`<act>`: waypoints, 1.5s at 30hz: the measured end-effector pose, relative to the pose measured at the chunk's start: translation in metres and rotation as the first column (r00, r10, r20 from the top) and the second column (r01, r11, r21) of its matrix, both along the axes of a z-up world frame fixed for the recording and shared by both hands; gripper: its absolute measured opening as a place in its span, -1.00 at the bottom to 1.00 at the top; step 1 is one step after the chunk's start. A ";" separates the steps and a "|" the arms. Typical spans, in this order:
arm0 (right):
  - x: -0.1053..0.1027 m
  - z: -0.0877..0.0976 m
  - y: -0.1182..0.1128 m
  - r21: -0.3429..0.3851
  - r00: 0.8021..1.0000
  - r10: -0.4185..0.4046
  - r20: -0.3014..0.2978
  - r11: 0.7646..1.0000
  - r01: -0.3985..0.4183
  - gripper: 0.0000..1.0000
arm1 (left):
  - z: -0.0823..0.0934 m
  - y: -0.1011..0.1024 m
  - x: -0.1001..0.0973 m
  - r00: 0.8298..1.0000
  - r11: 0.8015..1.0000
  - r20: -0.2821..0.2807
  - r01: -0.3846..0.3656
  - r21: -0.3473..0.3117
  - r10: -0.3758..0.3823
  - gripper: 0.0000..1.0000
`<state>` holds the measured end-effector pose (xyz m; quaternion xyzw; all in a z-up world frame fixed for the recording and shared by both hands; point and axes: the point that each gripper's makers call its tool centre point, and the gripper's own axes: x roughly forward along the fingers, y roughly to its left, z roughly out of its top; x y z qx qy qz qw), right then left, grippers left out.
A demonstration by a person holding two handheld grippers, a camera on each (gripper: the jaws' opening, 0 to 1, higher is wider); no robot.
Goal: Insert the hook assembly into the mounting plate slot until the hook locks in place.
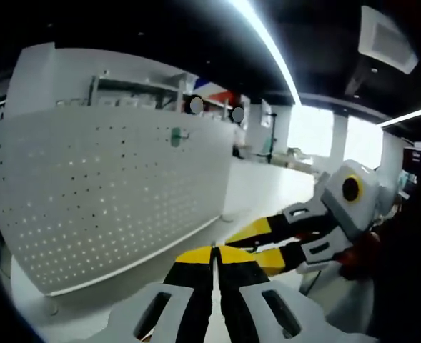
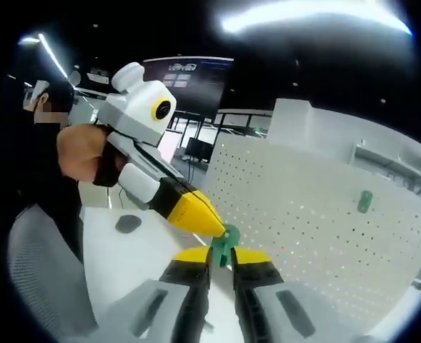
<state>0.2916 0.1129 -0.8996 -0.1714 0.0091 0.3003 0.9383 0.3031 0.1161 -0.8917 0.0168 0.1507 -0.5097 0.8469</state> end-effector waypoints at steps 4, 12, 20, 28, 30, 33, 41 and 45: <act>0.001 0.001 0.000 -0.001 1.000 -0.002 0.004 1.000 0.002 -0.86 | 0.000 -0.002 -0.001 1.000 1.000 -0.004 0.004 -0.003 -0.004 -0.98; 0.002 0.000 -0.002 -0.013 1.000 -0.008 0.005 1.000 0.008 -0.93 | 0.001 -0.004 -0.003 1.000 1.000 -0.017 0.011 -0.011 -0.011 -0.98; 0.004 -0.002 -0.003 -0.034 1.000 -0.015 0.011 0.999 0.016 -0.96 | 0.001 -0.005 -0.003 1.000 1.000 -0.022 0.007 -0.016 -0.008 -0.98; 0.004 -0.001 -0.005 -0.025 1.000 -0.023 0.006 0.999 0.024 -0.96 | 0.000 -0.007 -0.004 1.000 1.000 -0.023 0.010 -0.011 -0.010 -0.98; 0.004 -0.001 -0.006 -0.021 1.000 -0.026 0.007 0.999 0.026 -0.96 | 0.001 -0.007 -0.004 1.000 1.000 -0.022 0.009 -0.013 -0.009 -0.98; 0.004 -0.002 -0.006 -0.021 1.000 -0.030 0.002 0.999 0.030 -0.96 | -0.001 -0.008 -0.005 0.999 1.000 -0.030 0.011 -0.010 -0.012 -0.98; 0.004 -0.003 -0.008 0.000 0.999 -0.034 -0.014 0.999 0.034 -0.97 | -0.001 -0.009 -0.005 1.000 1.000 -0.009 0.014 -0.001 -0.014 -0.98; 0.005 -0.003 -0.008 0.012 0.999 -0.032 -0.023 0.999 0.032 -0.97 | -0.001 -0.009 -0.004 1.000 1.000 0.015 0.021 0.004 -0.021 -0.97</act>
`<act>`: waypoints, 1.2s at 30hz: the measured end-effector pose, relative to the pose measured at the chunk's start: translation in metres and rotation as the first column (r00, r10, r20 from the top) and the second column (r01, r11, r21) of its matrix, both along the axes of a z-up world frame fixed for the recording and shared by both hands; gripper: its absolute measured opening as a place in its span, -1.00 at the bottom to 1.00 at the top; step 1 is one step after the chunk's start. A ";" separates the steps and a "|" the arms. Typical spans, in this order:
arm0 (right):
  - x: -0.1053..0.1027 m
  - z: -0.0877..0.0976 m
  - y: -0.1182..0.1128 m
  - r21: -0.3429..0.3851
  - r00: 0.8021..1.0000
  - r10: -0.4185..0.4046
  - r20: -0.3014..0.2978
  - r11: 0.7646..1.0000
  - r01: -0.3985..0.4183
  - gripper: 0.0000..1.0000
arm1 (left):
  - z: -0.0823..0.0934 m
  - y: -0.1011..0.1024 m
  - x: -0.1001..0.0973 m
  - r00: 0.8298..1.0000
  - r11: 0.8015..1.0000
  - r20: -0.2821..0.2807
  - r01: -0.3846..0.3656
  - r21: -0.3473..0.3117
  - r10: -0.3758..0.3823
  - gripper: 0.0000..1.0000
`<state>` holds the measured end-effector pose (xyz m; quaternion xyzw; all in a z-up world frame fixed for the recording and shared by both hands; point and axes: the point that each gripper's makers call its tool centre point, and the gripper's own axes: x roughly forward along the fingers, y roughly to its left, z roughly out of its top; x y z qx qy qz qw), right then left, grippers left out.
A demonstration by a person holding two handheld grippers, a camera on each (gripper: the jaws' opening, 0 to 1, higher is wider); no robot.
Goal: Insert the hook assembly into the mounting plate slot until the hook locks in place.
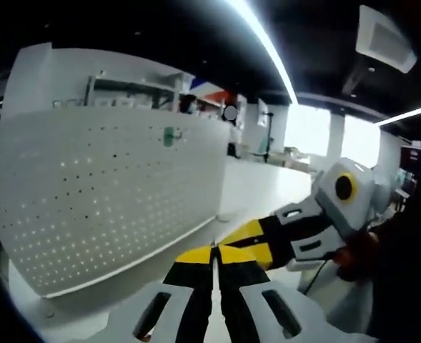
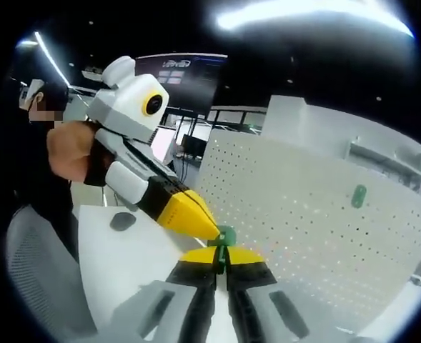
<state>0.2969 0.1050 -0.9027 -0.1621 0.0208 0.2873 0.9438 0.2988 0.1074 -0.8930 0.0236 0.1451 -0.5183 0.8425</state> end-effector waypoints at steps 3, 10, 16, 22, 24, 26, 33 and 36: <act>0.001 0.001 0.000 0.008 1.000 0.001 -0.003 1.000 -0.001 -0.97 | 0.000 0.000 0.000 1.000 1.000 0.008 0.001 -0.002 -0.001 -0.97; 0.004 0.001 -0.007 0.046 1.000 -0.012 -0.022 0.999 0.013 -0.97 | 0.003 -0.002 -0.001 0.999 1.000 0.026 0.022 -0.017 -0.022 -0.90; 0.005 0.003 -0.013 0.064 0.999 -0.025 -0.026 0.998 0.027 -0.97 | 0.004 -0.002 -0.004 0.997 0.999 0.071 0.040 -0.021 -0.039 -0.79; 0.005 0.004 -0.016 0.069 0.999 -0.033 -0.029 0.997 0.035 -0.97 | 0.007 -0.002 -0.005 0.992 0.998 0.114 0.051 -0.025 -0.047 -0.74; 0.005 0.005 -0.017 0.070 0.999 -0.034 -0.030 0.997 0.036 -0.97 | 0.008 -0.003 -0.005 0.991 0.998 0.128 0.052 -0.025 -0.048 -0.72; 0.004 0.006 -0.017 0.074 0.999 -0.033 -0.031 0.997 0.035 -0.97 | 0.006 -0.002 -0.004 0.988 0.999 0.149 0.050 -0.012 -0.048 -0.73; 0.003 0.011 -0.013 0.094 0.999 -0.021 -0.037 0.995 0.025 -0.97 | -0.005 -0.003 0.000 0.982 0.998 0.180 0.048 0.044 -0.055 -0.79; 0.002 0.012 -0.012 0.102 0.999 -0.019 -0.041 0.994 0.023 -0.97 | -0.007 -0.004 -0.001 0.979 0.997 0.194 0.052 0.056 -0.062 -0.83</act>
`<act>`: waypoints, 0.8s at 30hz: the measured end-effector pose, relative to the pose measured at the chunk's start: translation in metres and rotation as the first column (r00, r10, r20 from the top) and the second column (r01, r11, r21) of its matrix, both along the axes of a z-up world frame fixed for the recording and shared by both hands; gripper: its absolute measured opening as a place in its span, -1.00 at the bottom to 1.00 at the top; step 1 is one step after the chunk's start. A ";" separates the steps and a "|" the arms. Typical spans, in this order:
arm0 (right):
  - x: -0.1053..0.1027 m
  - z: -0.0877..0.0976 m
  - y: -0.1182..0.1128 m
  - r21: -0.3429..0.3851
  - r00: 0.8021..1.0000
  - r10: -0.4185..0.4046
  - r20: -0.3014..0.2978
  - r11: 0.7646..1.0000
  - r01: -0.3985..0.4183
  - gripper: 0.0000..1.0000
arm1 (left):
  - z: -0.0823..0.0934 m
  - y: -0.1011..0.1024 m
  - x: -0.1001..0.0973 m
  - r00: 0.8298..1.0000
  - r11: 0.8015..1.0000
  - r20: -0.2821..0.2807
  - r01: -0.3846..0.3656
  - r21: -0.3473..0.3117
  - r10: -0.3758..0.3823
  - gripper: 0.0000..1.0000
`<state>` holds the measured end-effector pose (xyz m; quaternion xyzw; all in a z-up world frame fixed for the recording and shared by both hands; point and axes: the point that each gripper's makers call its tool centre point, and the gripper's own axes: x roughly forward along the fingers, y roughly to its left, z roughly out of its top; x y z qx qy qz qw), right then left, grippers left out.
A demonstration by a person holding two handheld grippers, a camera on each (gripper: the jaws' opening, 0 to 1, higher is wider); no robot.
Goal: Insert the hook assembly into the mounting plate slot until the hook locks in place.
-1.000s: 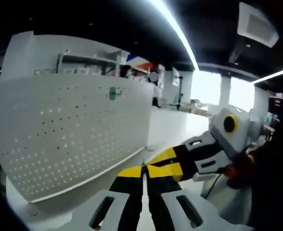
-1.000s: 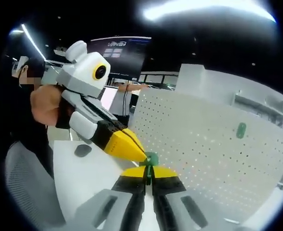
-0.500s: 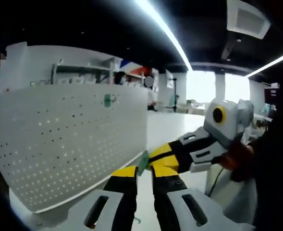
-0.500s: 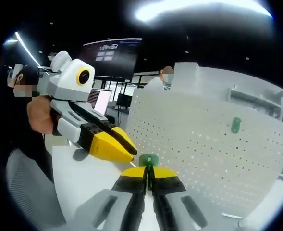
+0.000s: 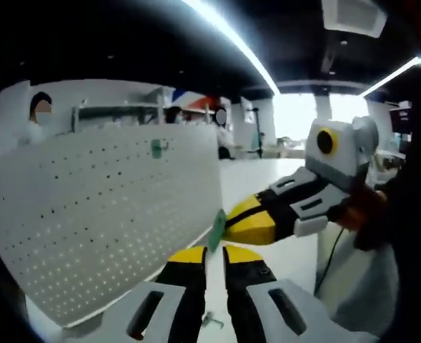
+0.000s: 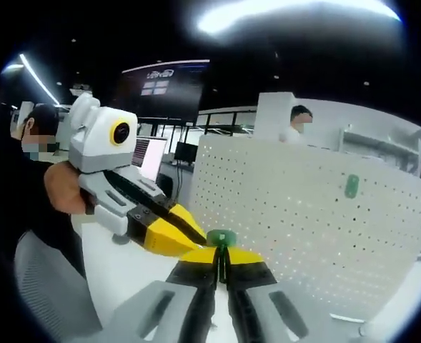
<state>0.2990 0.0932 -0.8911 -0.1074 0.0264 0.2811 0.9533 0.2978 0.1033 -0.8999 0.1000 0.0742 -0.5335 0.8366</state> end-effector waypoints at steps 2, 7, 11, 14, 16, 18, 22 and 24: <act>-0.001 -0.001 0.001 0.001 1.000 0.002 -0.007 1.000 -0.002 -0.97 | 0.000 0.000 0.000 1.000 1.000 0.017 -0.004 0.006 0.004 -0.84; -0.003 -0.002 0.003 0.011 1.000 0.005 -0.016 1.000 -0.005 -0.97 | -0.004 -0.001 0.000 1.000 1.000 0.019 0.002 0.016 -0.002 -0.91; -0.003 0.000 0.004 0.011 1.000 0.005 -0.011 1.000 -0.005 -0.97 | -0.005 -0.002 -0.001 1.000 1.000 0.000 -0.002 0.002 0.002 -0.94; -0.003 0.002 0.006 0.011 1.000 0.005 -0.007 1.000 -0.005 -0.97 | -0.006 -0.003 -0.003 0.999 1.000 -0.046 -0.002 -0.022 0.001 -0.97; -0.004 0.002 0.007 0.004 1.000 0.006 -0.003 1.000 -0.006 -0.97 | -0.006 -0.001 -0.002 0.997 0.999 -0.070 -0.016 -0.036 0.013 -0.97; -0.005 0.002 0.008 0.002 1.000 0.006 -0.001 1.000 -0.006 -0.97 | -0.006 -0.001 -0.004 0.993 0.998 -0.115 -0.019 -0.057 0.012 -0.97; -0.007 0.002 0.009 -0.011 1.000 0.008 0.005 1.000 -0.007 -0.97 | -0.007 0.001 -0.005 0.982 0.995 -0.191 -0.029 -0.094 0.010 -0.98; -0.008 0.003 0.010 -0.027 1.000 0.006 0.015 1.000 -0.006 -0.97 | -0.006 0.001 -0.006 0.971 0.992 -0.240 -0.040 -0.120 0.010 -0.98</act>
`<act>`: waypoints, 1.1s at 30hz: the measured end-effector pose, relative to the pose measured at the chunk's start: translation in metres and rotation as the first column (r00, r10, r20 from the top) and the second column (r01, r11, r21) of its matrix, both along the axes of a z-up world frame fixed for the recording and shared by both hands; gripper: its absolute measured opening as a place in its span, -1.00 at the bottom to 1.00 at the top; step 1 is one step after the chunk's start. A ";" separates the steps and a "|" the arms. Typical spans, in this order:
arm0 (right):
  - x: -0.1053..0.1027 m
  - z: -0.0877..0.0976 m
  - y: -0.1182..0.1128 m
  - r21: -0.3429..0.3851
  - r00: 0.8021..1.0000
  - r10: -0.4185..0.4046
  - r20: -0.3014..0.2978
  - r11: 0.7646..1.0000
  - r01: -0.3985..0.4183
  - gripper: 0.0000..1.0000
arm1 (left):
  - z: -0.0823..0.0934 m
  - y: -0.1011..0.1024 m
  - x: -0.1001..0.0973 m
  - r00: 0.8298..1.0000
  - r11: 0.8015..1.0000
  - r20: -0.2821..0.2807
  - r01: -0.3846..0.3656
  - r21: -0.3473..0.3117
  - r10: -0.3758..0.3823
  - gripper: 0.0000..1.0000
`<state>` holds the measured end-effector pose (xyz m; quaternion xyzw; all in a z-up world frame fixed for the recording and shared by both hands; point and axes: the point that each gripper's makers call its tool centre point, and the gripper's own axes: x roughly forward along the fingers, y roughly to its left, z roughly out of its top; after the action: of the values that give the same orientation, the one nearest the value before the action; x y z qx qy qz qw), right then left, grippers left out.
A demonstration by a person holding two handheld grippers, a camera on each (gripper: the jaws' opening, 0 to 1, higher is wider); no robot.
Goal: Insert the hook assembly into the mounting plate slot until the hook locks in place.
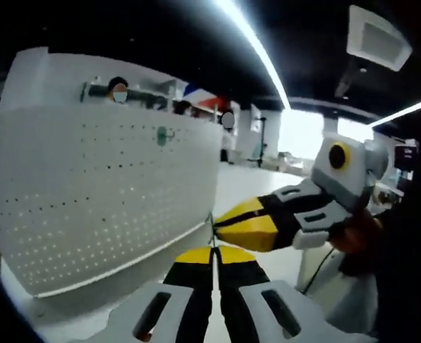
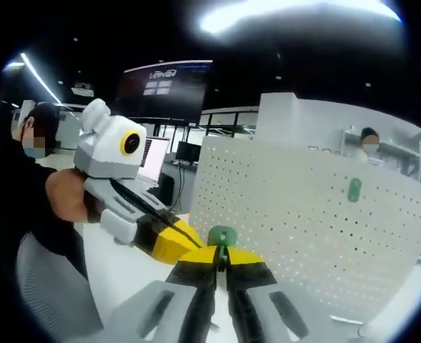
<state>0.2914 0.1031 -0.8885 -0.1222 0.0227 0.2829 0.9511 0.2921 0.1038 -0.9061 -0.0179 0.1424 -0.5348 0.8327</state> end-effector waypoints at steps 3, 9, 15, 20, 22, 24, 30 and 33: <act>-0.001 0.000 0.001 -0.030 1.000 0.000 0.016 1.000 0.001 -0.97 | 0.000 0.000 -0.001 0.999 1.000 -0.036 -0.003 -0.018 0.002 -0.98; 0.000 0.000 0.001 -0.083 0.999 -0.004 0.045 0.997 0.008 -0.97 | 0.000 0.000 -0.001 0.997 0.999 -0.074 -0.012 -0.031 0.009 -0.98; 0.001 0.000 0.001 -0.140 0.997 -0.009 0.073 0.990 0.019 -0.97 | 0.000 -0.001 0.000 0.995 0.999 -0.095 -0.024 -0.039 0.020 -0.98; 0.004 0.001 -0.001 -0.084 0.999 -0.003 0.040 0.996 0.006 -0.98 | 0.000 -0.002 0.000 0.999 1.000 -0.045 -0.016 -0.027 0.015 -0.98; 0.004 0.001 -0.003 -0.060 1.000 -0.002 0.027 0.998 0.004 -0.99 | 0.001 -0.002 -0.001 1.000 1.000 -0.019 -0.011 -0.026 0.010 -0.97; 0.004 0.002 -0.004 -0.040 1.000 -0.001 0.017 0.999 0.002 -0.99 | 0.002 -0.003 0.000 1.000 1.000 0.022 -0.001 -0.018 0.002 -0.97; 0.006 0.004 -0.008 -0.022 1.000 -0.010 0.015 1.000 0.011 -0.99 | 0.005 -0.004 0.000 0.995 1.000 0.102 0.014 0.003 -0.015 -0.96; 0.007 0.006 -0.012 -0.012 1.000 -0.018 0.015 1.000 0.018 -0.99 | 0.005 -0.002 0.002 0.992 1.000 0.125 0.003 0.010 -0.004 -0.85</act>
<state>0.2986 0.0912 -0.8824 -0.1297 0.0183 0.2731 0.9530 0.2943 0.1022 -0.9006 0.0198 0.0926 -0.5357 0.8391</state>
